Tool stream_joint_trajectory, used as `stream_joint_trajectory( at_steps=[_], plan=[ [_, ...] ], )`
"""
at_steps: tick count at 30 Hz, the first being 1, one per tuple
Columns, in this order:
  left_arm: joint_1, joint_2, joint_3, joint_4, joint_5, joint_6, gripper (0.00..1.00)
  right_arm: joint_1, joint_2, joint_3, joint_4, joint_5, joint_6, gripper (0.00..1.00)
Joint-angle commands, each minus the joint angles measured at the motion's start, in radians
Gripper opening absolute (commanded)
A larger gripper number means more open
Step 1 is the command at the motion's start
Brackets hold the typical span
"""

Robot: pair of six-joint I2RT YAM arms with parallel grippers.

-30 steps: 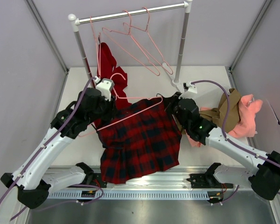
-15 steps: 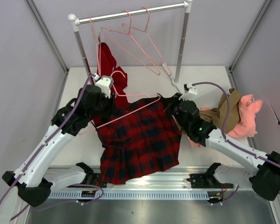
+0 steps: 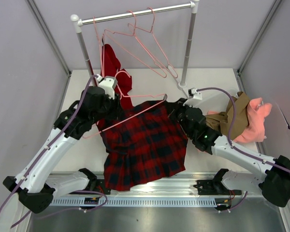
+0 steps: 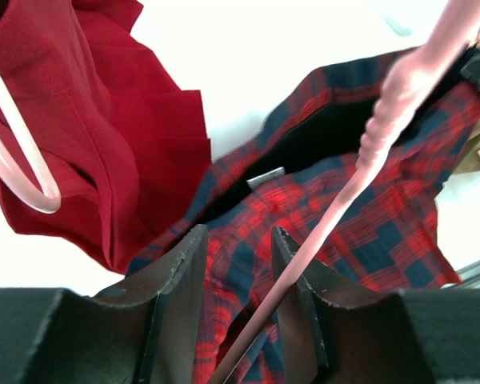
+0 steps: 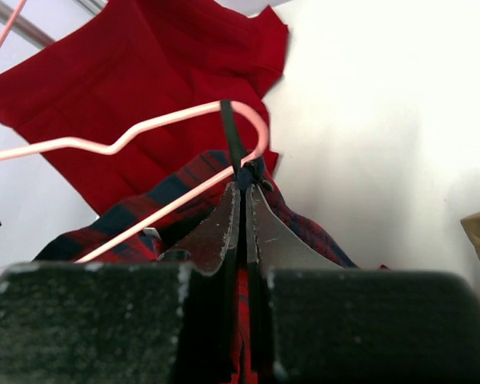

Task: Place the skirt on the hanger

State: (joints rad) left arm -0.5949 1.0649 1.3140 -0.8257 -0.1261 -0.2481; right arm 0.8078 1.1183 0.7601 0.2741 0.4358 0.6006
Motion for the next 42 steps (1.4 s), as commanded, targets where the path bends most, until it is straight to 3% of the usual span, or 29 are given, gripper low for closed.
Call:
stream_joint_trajectory(
  at_steps=[1, 7, 13, 26, 42],
  plan=[
    [0.007, -0.04, 0.027, 0.088, 0.023, -0.039, 0.0, 0.024, -0.017, 0.004, 0.154, 0.003, -0.031, 0.0],
    [0.007, -0.06, -0.03, 0.148, 0.104, -0.054, 0.0, 0.037, -0.028, 0.005, 0.18, 0.003, -0.079, 0.0],
    [0.007, -0.072, -0.073, 0.175, 0.072, -0.079, 0.0, 0.05, -0.038, 0.01, 0.188, -0.002, -0.097, 0.0],
    [0.006, -0.077, -0.15, 0.278, 0.148, -0.129, 0.0, 0.11, 0.001, 0.08, 0.224, -0.025, -0.199, 0.0],
    [0.006, -0.054, -0.183, 0.361, 0.08, -0.164, 0.0, 0.165, -0.009, 0.073, 0.177, -0.235, -0.219, 0.0]
  ],
)
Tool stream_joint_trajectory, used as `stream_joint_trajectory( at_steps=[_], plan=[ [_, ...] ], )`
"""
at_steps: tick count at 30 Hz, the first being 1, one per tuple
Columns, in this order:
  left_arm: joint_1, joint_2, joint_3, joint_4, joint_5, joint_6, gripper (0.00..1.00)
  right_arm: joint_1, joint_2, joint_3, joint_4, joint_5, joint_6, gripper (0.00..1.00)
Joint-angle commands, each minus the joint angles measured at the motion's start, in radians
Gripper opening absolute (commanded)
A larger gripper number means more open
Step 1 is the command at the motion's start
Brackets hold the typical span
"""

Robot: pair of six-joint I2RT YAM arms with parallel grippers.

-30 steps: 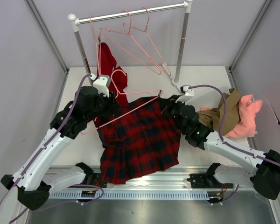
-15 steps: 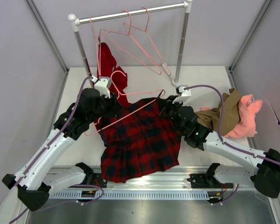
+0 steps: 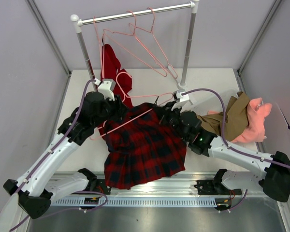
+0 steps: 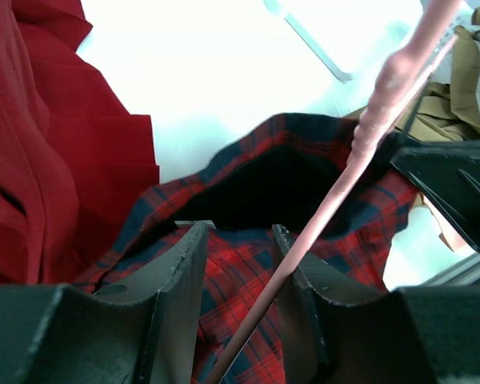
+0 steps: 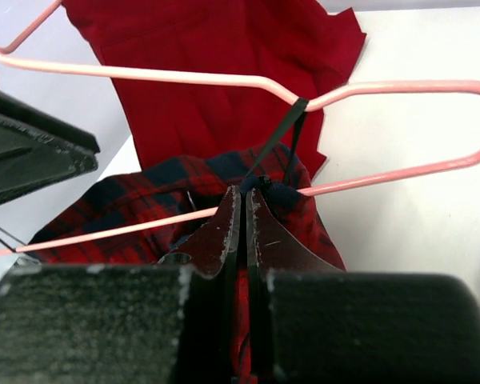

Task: Place the skirt on the hanger

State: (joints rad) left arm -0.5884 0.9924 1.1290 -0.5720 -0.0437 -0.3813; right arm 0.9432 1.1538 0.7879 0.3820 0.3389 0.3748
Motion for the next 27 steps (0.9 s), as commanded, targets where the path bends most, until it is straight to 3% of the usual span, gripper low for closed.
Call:
stream_joint_trajectory(
  at_steps=[1, 9, 11, 14, 19, 27],
  plan=[
    [-0.001, 0.02, -0.003, 0.113, -0.002, -0.034, 0.0, 0.029, -0.046, 0.053, 0.046, -0.13, 0.01, 0.0],
    [0.001, 0.009, 0.077, 0.084, -0.025, 0.056, 0.0, 0.014, -0.029, 0.082, -0.198, 0.027, 0.093, 0.04],
    [-0.001, 0.014, 0.138, 0.058, -0.006, 0.12, 0.0, 0.0, -0.042, 0.105, -0.288, 0.04, 0.139, 0.43],
    [0.001, 0.02, 0.199, -0.005, 0.016, 0.217, 0.0, -0.033, -0.081, 0.12, -0.367, 0.014, 0.161, 0.71],
    [0.001, 0.046, 0.314, -0.161, -0.074, 0.292, 0.0, -0.122, -0.166, 0.198, -0.593, 0.005, 0.196, 0.92],
    [0.009, 0.043, 0.416, -0.229, -0.243, 0.257, 0.0, -0.178, -0.212, 0.358, -0.718, 0.038, 0.115, 0.96]
  ],
)
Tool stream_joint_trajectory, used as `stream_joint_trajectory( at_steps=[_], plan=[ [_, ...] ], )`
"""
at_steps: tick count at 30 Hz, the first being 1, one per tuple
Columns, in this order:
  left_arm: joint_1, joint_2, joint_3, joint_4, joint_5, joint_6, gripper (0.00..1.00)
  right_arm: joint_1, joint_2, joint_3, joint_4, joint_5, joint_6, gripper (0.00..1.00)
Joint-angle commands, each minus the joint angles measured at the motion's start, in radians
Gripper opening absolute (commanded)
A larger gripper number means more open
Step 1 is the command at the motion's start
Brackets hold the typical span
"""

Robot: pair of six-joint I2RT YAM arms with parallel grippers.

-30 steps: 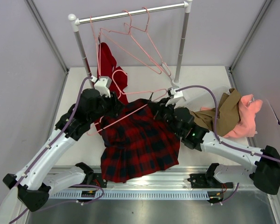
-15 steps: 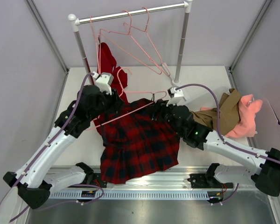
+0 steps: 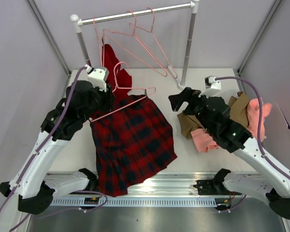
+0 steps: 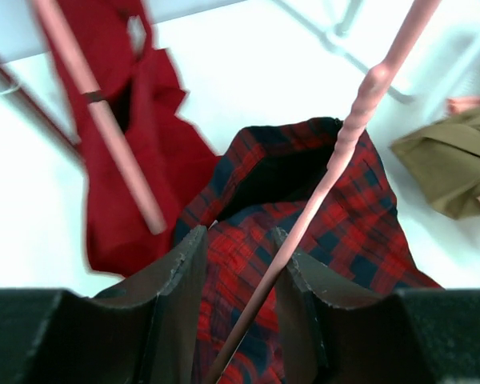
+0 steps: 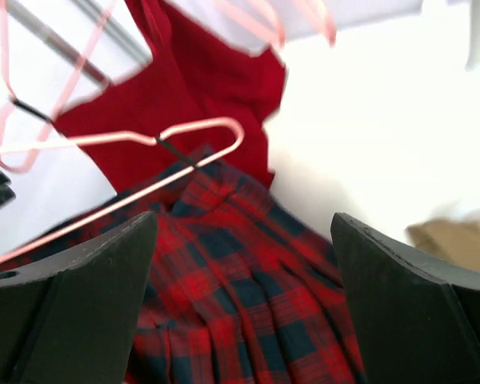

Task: Place the skirt on the hanger

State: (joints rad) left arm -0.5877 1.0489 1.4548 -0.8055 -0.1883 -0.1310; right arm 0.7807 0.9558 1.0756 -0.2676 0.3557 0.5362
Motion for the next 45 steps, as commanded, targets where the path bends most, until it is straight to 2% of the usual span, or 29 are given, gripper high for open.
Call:
stream_joint_trajectory(
  at_steps=[1, 6, 12, 19, 26, 29, 30, 34, 39, 44, 45],
  plan=[
    [0.008, -0.012, 0.131, -0.001, -0.114, 0.001, 0.0, -0.021, 0.003, 0.105, -0.082, 0.029, -0.064, 0.96],
    [0.009, 0.026, 0.219, -0.011, -0.155, -0.064, 0.0, -0.083, 0.095, 0.219, -0.14, 0.006, -0.113, 0.95],
    [0.009, 0.057, 0.297, 0.012, -0.137, -0.15, 0.0, -0.124, 0.17, 0.276, -0.099, -0.004, -0.189, 0.96],
    [0.009, 0.074, 0.346, 0.063, -0.198, -0.245, 0.0, -0.23, 0.233, 0.331, -0.033, -0.125, -0.283, 0.96],
    [0.008, 0.077, 0.365, 0.147, -0.214, -0.229, 0.0, -0.282, 0.284, 0.391, -0.001, -0.245, -0.288, 0.96],
    [0.009, 0.068, 0.352, 0.206, -0.18, -0.199, 0.0, -0.282, 0.293, 0.403, 0.042, -0.329, -0.275, 0.96],
    [0.009, 0.069, 0.349, 0.225, -0.162, -0.178, 0.0, -0.284, 0.294, 0.402, 0.062, -0.45, -0.274, 0.95],
    [0.008, 0.074, 0.34, 0.218, -0.079, -0.13, 0.0, -0.279, 0.314, 0.412, 0.191, -0.691, -0.236, 0.95],
    [0.008, 0.016, 0.236, 0.232, -0.02, -0.093, 0.0, -0.221, 0.415, 0.503, 0.297, -0.764, -0.125, 0.91],
    [0.008, -0.024, 0.187, 0.247, 0.018, -0.075, 0.0, -0.101, 0.483, 0.567, 0.323, -0.823, -0.234, 0.88],
    [0.008, -0.029, 0.182, 0.244, 0.026, -0.07, 0.0, -0.078, 0.483, 0.57, 0.323, -0.842, -0.349, 0.89]
  ],
)
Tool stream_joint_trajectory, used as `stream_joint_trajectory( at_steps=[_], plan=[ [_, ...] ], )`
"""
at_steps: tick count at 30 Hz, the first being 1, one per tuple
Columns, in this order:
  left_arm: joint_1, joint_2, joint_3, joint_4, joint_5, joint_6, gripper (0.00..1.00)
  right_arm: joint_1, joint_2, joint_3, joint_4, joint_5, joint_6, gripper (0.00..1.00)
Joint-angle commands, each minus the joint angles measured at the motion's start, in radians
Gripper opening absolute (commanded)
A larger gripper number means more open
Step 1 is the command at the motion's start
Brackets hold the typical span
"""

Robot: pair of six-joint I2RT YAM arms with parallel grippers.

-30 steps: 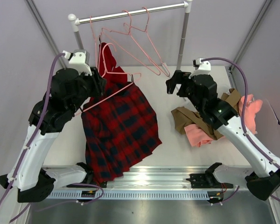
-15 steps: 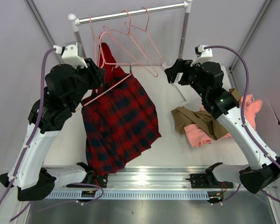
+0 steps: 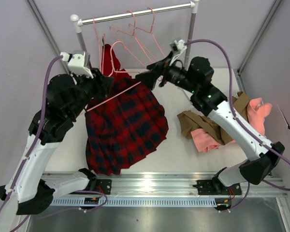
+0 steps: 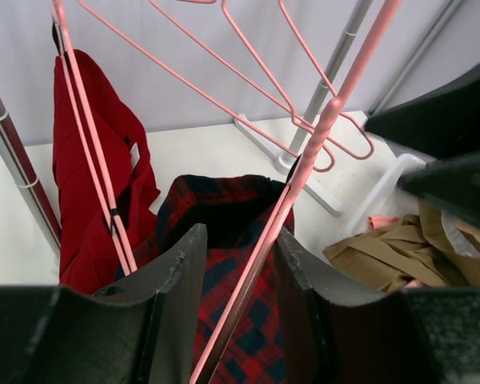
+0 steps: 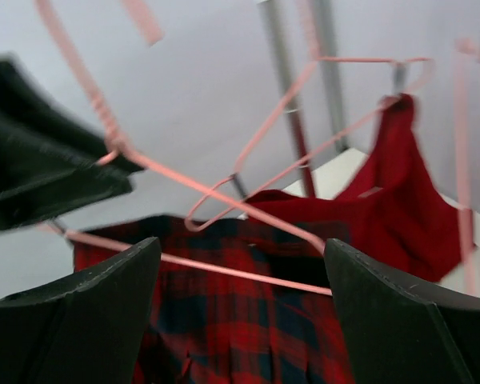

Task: Place the skirt on the hanger

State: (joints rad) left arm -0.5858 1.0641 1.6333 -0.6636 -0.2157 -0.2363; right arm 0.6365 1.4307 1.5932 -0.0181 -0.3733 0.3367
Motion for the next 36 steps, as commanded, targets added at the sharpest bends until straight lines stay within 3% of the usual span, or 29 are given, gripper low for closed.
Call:
stream_joint_trajectory(
  at_steps=[1, 3, 5, 8, 14, 20, 23, 26, 33, 35, 36],
  plan=[
    [0.006, -0.049, -0.003, 0.099, 0.074, 0.038, 0.0, 0.09, 0.005, 0.048, 0.072, -0.11, -0.219, 0.9],
    [0.006, -0.053, -0.007, 0.088, 0.087, 0.041, 0.0, 0.147, 0.007, 0.037, 0.049, -0.088, -0.427, 0.91],
    [0.006, -0.061, -0.015, 0.082, 0.098, 0.042, 0.0, 0.169, 0.013, 0.04, 0.018, -0.095, -0.511, 0.9],
    [0.006, -0.072, -0.016, 0.07, 0.108, 0.038, 0.0, 0.172, 0.022, 0.042, 0.003, -0.092, -0.567, 0.87],
    [0.006, -0.082, -0.013, 0.062, 0.208, 0.026, 0.0, 0.268, 0.108, 0.117, -0.043, 0.095, -0.781, 0.77],
    [0.006, -0.099, -0.02, 0.022, 0.269, 0.038, 0.0, 0.293, 0.163, 0.156, 0.006, 0.185, -0.844, 0.66],
    [0.006, -0.11, -0.021, 0.003, 0.282, 0.049, 0.0, 0.293, 0.174, 0.157, 0.056, 0.195, -0.864, 0.42],
    [0.006, -0.119, -0.02, -0.013, 0.294, 0.067, 0.0, 0.293, 0.183, 0.16, 0.078, 0.203, -0.889, 0.0],
    [0.007, -0.125, -0.007, -0.088, 0.318, 0.169, 0.04, 0.284, 0.162, 0.129, 0.093, 0.114, -0.941, 0.0],
    [0.007, -0.122, 0.019, -0.106, 0.323, 0.178, 0.09, 0.276, 0.143, 0.116, 0.105, 0.109, -0.935, 0.0],
    [0.007, -0.127, 0.023, -0.117, 0.323, 0.181, 0.18, 0.273, 0.134, 0.103, 0.118, 0.111, -0.938, 0.0]
  ],
)
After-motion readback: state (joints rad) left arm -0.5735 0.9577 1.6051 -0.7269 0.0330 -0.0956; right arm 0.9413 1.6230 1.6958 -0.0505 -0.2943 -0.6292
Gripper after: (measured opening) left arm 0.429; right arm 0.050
